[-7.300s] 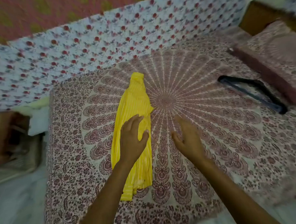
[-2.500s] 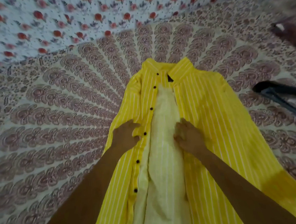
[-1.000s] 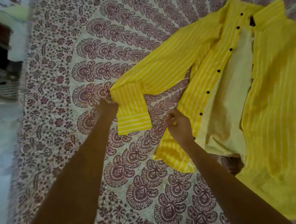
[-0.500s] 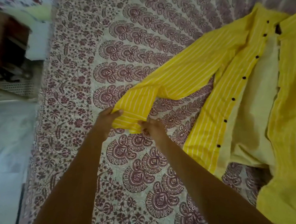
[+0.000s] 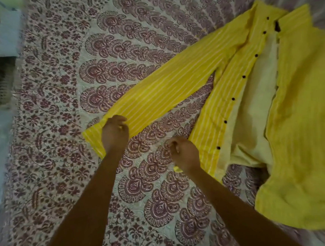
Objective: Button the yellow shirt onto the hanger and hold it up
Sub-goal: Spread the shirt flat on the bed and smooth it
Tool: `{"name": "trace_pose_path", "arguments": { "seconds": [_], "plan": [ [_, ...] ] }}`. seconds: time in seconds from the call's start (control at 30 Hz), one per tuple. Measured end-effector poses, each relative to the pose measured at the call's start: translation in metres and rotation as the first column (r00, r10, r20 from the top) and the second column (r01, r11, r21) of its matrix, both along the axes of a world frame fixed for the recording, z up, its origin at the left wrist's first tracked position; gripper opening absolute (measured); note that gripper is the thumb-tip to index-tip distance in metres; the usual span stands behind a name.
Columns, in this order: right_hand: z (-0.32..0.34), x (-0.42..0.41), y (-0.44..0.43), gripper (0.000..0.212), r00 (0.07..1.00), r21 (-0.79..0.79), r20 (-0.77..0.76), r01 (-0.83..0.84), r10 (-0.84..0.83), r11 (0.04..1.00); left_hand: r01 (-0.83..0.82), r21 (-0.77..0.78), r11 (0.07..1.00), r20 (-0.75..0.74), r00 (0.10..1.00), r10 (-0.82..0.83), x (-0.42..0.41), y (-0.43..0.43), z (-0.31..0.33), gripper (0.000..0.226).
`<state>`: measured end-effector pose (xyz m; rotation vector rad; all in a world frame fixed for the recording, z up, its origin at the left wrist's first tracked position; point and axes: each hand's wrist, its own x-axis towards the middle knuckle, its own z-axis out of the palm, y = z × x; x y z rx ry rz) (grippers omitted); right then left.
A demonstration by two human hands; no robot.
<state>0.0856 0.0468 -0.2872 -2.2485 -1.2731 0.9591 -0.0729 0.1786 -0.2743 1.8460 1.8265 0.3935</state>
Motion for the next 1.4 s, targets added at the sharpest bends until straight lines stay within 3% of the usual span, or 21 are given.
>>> {"name": "trace_pose_path", "arguments": {
  "seconds": [0.1,0.2,0.27,0.33,0.47,0.53,0.6,0.7,0.77,0.83,0.87,0.93,1.03,1.1,1.17,1.23,1.33,1.4],
  "plan": [
    [0.002,0.036,-0.033,0.024,0.986,0.104,0.159,0.028,-0.044,0.994,0.317,-0.155,0.936,0.226,0.933,-0.279,0.046,-0.037,-0.002,0.017],
    [0.011,0.057,-0.065,0.022,0.932,0.155,0.289,0.18,-0.219,0.971,0.585,-0.384,0.714,0.407,0.802,-0.437,0.078,-0.074,-0.003,0.035],
    [0.013,0.063,-0.085,0.019,0.878,0.125,0.207,0.415,-0.432,0.901,0.715,-0.5,0.489,0.343,0.682,-0.646,0.086,-0.093,-0.009,0.068],
    [0.01,0.065,-0.107,0.02,0.806,0.0,0.104,0.587,-0.583,0.81,0.745,-0.545,0.385,0.169,0.548,-0.819,0.089,-0.109,-0.013,0.092],
    [0.005,0.046,-0.134,0.034,0.785,-0.166,-0.218,0.555,-0.579,0.815,0.72,-0.544,0.431,-0.081,0.466,-0.881,0.09,-0.134,-0.009,0.106],
    [0.012,0.034,-0.137,0.05,0.712,-0.169,-0.341,0.596,-0.614,0.785,0.714,-0.518,0.471,-0.1,0.496,-0.863,0.088,-0.146,-0.006,0.101],
    [0.022,0.026,-0.133,0.053,0.621,-0.169,-0.402,0.672,-0.673,0.721,0.684,-0.405,0.607,-0.009,0.661,-0.751,0.086,-0.155,-0.007,0.088],
    [0.03,0.024,-0.127,0.05,0.669,-0.108,-0.386,0.651,-0.635,0.751,0.476,-0.228,0.85,0.141,0.879,-0.455,0.086,-0.166,-0.003,0.061],
    [0.038,0.032,-0.121,0.046,0.64,-0.17,-0.414,0.644,-0.648,0.745,0.318,-0.095,0.943,0.192,0.936,-0.296,0.091,-0.169,0.009,0.045],
    [0.048,0.041,-0.117,0.015,0.548,-0.184,-0.571,0.641,-0.612,0.745,0.147,0.011,0.989,0.363,0.921,-0.14,0.095,-0.172,0.029,0.027],
    [0.056,0.045,-0.116,0.009,0.53,-0.183,-0.639,0.599,-0.557,0.78,0.076,0.049,0.996,0.451,0.888,-0.09,0.096,-0.172,0.04,0.023],
    [0.07,0.05,-0.114,0.027,0.54,-0.174,-0.738,0.427,-0.405,0.887,-0.02,0.087,0.996,0.584,0.811,-0.035,0.097,-0.17,0.062,0.024],
    [0.086,0.047,-0.116,0.034,0.47,-0.123,-0.858,0.205,-0.208,0.971,-0.033,0.093,0.995,0.653,0.757,-0.036,0.098,-0.169,0.087,0.027],
    [0.082,0.045,-0.119,0.033,0.49,-0.104,-0.835,0.304,-0.249,0.947,0.018,0.116,0.993,0.611,0.787,-0.085,0.098,-0.171,0.091,0.029],
    [0.071,0.046,-0.127,0.027,0.603,-0.019,-0.692,0.535,-0.397,0.845,0.065,0.107,0.992,0.554,0.825,-0.113,0.093,-0.172,0.083,0.034],
    [0.063,0.054,-0.137,0.029,0.657,0.086,-0.542,0.664,-0.524,0.743,0.186,0.063,0.981,0.46,0.866,-0.194,0.087,-0.175,0.07,0.037],
    [0.057,0.072,-0.149,0.027,0.702,0.11,-0.448,0.658,-0.553,0.745,0.42,0.018,0.907,0.254,0.876,-0.41,0.082,-0.183,0.05,0.039],
    [0.057,0.078,-0.151,0.021,0.658,-0.017,-0.511,0.635,-0.553,0.772,0.45,0.023,0.893,0.249,0.862,-0.441,0.084,-0.192,0.048,0.034]
  ]
}}
